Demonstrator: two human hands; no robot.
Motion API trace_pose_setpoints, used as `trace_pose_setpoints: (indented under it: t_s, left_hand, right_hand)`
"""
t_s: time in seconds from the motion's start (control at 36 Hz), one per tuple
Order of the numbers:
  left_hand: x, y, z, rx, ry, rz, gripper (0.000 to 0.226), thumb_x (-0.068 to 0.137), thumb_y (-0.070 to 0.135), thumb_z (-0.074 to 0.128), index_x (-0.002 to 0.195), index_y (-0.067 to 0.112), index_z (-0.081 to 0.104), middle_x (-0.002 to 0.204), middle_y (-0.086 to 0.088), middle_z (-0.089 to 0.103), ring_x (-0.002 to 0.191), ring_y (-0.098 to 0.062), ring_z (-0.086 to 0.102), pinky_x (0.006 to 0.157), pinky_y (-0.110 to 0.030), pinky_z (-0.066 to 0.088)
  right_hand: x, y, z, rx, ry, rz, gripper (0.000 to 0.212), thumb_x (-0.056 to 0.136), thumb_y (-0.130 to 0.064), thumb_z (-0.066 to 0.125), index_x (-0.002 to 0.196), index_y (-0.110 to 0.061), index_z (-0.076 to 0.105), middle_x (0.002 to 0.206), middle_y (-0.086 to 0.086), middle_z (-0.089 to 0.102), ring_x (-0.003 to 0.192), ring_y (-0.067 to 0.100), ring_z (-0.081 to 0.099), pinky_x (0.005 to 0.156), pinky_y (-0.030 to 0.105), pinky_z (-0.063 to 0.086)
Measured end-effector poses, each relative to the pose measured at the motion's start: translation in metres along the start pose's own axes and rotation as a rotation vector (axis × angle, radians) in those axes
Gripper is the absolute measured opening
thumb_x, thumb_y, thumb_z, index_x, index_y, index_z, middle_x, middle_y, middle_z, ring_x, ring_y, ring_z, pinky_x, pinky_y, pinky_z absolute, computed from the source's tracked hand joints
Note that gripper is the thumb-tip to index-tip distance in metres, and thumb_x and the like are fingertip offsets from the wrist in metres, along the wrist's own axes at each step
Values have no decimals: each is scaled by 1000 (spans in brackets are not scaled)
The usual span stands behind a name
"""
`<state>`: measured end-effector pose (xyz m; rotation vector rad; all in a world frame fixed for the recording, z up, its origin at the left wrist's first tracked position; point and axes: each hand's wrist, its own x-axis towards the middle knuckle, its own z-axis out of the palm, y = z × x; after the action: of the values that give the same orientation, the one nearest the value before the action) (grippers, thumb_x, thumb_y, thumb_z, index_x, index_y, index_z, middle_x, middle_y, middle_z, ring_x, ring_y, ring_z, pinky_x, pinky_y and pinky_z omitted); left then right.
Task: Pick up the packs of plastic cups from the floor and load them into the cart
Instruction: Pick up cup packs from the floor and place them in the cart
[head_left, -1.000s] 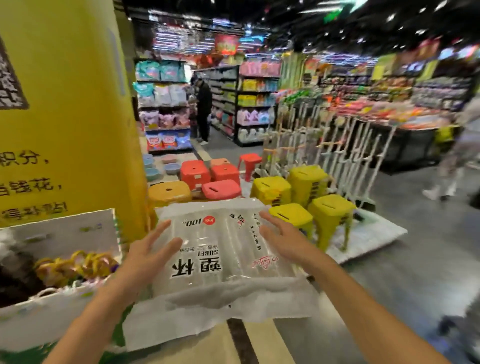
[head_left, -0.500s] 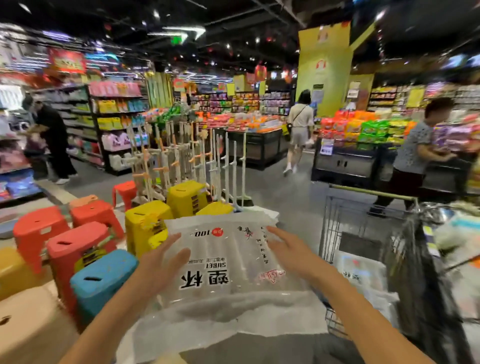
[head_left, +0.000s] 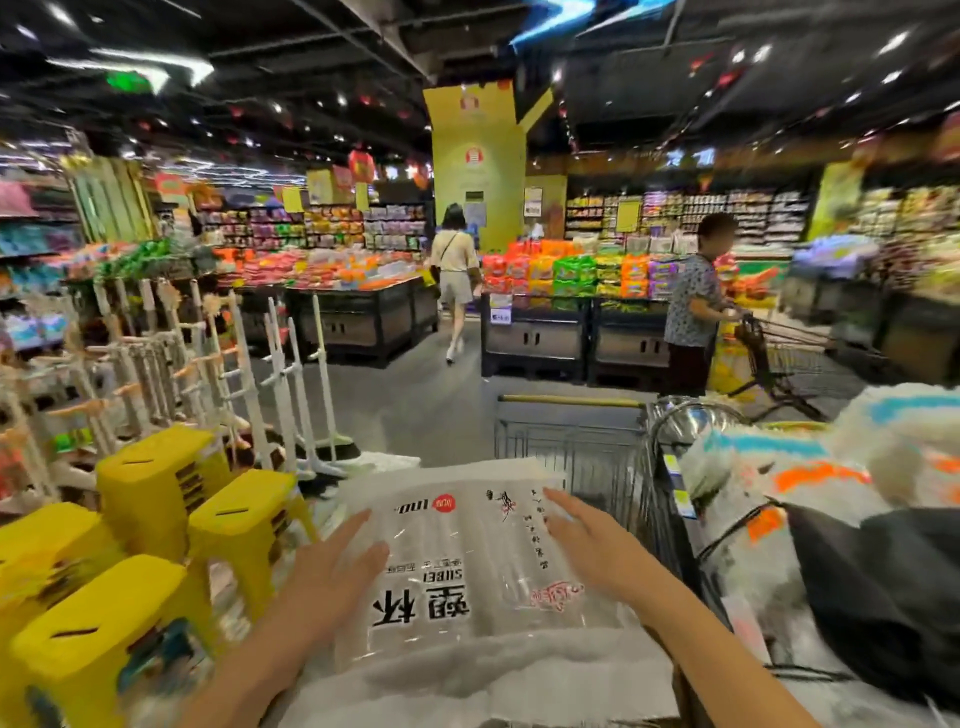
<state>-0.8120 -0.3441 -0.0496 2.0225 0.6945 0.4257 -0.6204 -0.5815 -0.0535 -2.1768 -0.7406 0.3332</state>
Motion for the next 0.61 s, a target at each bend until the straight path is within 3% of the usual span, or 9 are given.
trace_pose_setpoints:
  t_s: [0.06, 0.17, 0.36, 0.5, 0.61]
  left_hand:
    - [25, 0, 11, -2, -28, 12, 51, 89, 59, 54, 137, 51, 41, 157, -1, 28, 144, -22, 27, 116, -41, 24]
    - [87, -4, 27, 19, -100, 25, 50, 76, 81, 45, 124, 72, 34, 156, 3, 27, 141, -22, 32, 115, -46, 28]
    - [185, 4, 38, -85, -185, 122, 40, 89, 54, 58, 124, 61, 42, 158, 0, 27, 139, -22, 36, 112, -41, 32]
    - [249, 12, 45, -116, -272, 179, 51, 92, 47, 57, 141, 47, 41, 156, 4, 32, 139, -17, 35, 106, -31, 31]
    - [289, 16, 62, -88, -312, 208, 51, 94, 45, 56, 143, 44, 41, 155, 2, 31, 140, -17, 32, 107, -30, 28]
  right_hand:
    - [15, 9, -6, 0, 25, 11, 48, 102, -49, 38, 149, -46, 31, 156, -9, 36, 140, 14, 40, 111, 33, 32]
    - [48, 21, -13, -39, 81, 32, 47, 102, -47, 38, 149, -46, 30, 156, -14, 35, 140, 11, 38, 112, 32, 29]
    - [120, 20, -15, 59, 174, 129, 46, 101, -46, 42, 146, -49, 34, 151, -14, 41, 124, 3, 41, 104, 30, 35]
    - [163, 19, -18, -32, 231, 200, 47, 100, -47, 41, 147, -47, 33, 154, -7, 39, 139, 19, 41, 115, 44, 33]
    - [182, 26, -24, -50, 292, 249, 48, 101, -48, 41, 148, -46, 34, 152, -5, 43, 135, 18, 46, 113, 40, 36]
